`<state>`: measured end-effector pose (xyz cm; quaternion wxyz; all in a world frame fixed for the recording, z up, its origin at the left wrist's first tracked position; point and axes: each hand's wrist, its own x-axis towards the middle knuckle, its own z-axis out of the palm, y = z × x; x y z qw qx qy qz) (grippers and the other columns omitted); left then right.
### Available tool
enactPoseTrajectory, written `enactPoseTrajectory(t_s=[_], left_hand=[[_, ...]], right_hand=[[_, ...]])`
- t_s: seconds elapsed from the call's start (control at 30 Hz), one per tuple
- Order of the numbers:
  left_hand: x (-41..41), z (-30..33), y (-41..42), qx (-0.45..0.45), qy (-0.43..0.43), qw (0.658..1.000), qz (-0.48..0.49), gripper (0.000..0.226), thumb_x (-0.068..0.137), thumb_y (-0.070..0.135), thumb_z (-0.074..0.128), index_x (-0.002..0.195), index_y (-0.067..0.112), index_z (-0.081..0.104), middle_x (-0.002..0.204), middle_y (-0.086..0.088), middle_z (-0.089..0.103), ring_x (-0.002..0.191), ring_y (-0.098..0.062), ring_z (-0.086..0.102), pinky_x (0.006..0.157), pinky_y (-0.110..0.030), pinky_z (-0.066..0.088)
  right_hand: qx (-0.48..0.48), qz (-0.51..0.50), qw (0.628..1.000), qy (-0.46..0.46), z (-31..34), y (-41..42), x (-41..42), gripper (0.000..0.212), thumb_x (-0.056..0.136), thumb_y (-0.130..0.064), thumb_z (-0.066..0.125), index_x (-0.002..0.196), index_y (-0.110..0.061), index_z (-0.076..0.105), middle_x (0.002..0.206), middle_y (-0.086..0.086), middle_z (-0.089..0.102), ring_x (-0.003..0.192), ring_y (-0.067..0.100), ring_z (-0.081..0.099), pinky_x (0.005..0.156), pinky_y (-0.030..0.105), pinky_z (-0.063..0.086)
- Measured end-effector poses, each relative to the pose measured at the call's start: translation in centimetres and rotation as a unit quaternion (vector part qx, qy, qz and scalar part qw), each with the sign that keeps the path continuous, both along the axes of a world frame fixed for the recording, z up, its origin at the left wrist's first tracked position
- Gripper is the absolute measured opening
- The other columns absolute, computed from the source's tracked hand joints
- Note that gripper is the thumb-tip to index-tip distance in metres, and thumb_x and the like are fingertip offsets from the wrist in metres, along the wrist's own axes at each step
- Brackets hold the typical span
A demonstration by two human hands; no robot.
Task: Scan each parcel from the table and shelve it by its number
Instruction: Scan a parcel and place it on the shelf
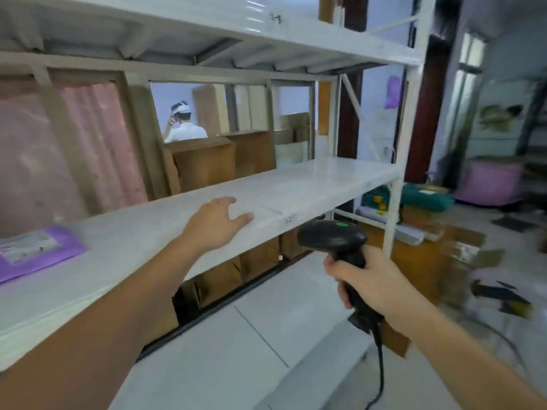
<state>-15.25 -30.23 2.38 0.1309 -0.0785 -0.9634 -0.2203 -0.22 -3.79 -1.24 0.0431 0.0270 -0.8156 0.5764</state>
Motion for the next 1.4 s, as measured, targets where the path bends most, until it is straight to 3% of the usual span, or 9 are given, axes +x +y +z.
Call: enactPoseTrajectory(t_s=[0.23,0.37,0.5,0.63,0.9,1.17,1.4], left_hand=[[2.2,-1.9,20.3,0.022,0.062,0.982,-0.179,0.056,0.103,0.056,0.054,0.152,0.03,0.05,0.159,0.007,0.049,0.143,-0.018,0.047,0.116,-0.04,0.04],[1.7,-4.0,31.0,0.035,0.031,0.972,-0.232,0.055,0.103,0.053,0.057,0.152,0.03,0.05,0.156,0.004,0.052,0.138,-0.018,0.053,0.111,-0.042,0.048],[0.2,-7.3,39.3,0.044,-0.022,0.963,-0.263,0.057,0.103,0.054,0.056,0.154,0.03,0.048,0.155,0.003,0.053,0.136,-0.02,0.055,0.108,-0.043,0.051],[-2.8,-10.3,44.9,0.023,-0.046,0.962,-0.268,0.061,0.1,0.061,0.055,0.153,0.032,0.047,0.156,0.004,0.053,0.136,-0.019,0.055,0.108,-0.048,0.052],[-11.5,-15.0,52.7,-0.037,-0.051,0.961,-0.271,0.059,0.101,0.058,0.056,0.153,0.032,0.046,0.156,0.004,0.052,0.14,-0.019,0.052,0.111,-0.047,0.05],[-24.5,-17.1,59.2,-0.044,-0.065,0.955,-0.287,0.059,0.102,0.055,0.057,0.155,0.033,0.044,0.161,0.006,0.046,0.15,-0.02,0.042,0.116,-0.048,0.046],[-34.0,-19.7,65.7,-0.066,-0.085,0.945,-0.307,0.058,0.103,0.056,0.053,0.155,0.033,0.042,0.159,0.009,0.046,0.145,-0.017,0.046,0.115,-0.045,0.047]], right_hand=[[0.033,-0.134,0.99,-0.027,-0.3,15.3,4.6,0.015,0.094,-0.025,0.065,0.092,-0.01,0.063,0.051,0.006,0.062,0.047,0.02,0.058,0.058,0.033,0.054],[0.047,-0.211,0.976,-0.019,-0.6,24.1,7.1,0.016,0.093,-0.021,0.064,0.083,-0.009,0.06,0.05,0.008,0.061,0.046,0.021,0.057,0.052,0.033,0.051],[0.066,-0.273,0.96,-0.011,-0.9,31.6,9.0,0.015,0.094,-0.015,0.062,0.09,-0.001,0.061,0.051,0.011,0.058,0.041,0.017,0.054,0.044,0.026,0.048],[0.079,-0.314,0.946,-0.022,-1.5,37.7,8.4,0.007,0.092,-0.014,0.065,0.089,-0.008,0.064,0.057,0.009,0.061,0.048,0.019,0.058,0.052,0.033,0.052],[0.12,-0.339,0.931,-0.069,-4.8,45.2,1.6,0.004,0.091,-0.014,0.067,0.091,-0.012,0.064,0.063,0.01,0.067,0.053,0.018,0.062,0.055,0.033,0.054],[0.152,-0.377,0.907,-0.114,-5.9,51.4,-9.7,0.009,0.088,-0.015,0.07,0.08,-0.012,0.065,0.048,0.003,0.06,0.046,0.017,0.058,0.052,0.034,0.049],[0.166,-0.395,0.896,-0.119,-7.2,56.4,-18.7,0.01,0.086,-0.02,0.071,0.078,-0.019,0.064,0.047,0.005,0.063,0.042,0.016,0.061,0.051,0.04,0.054]])
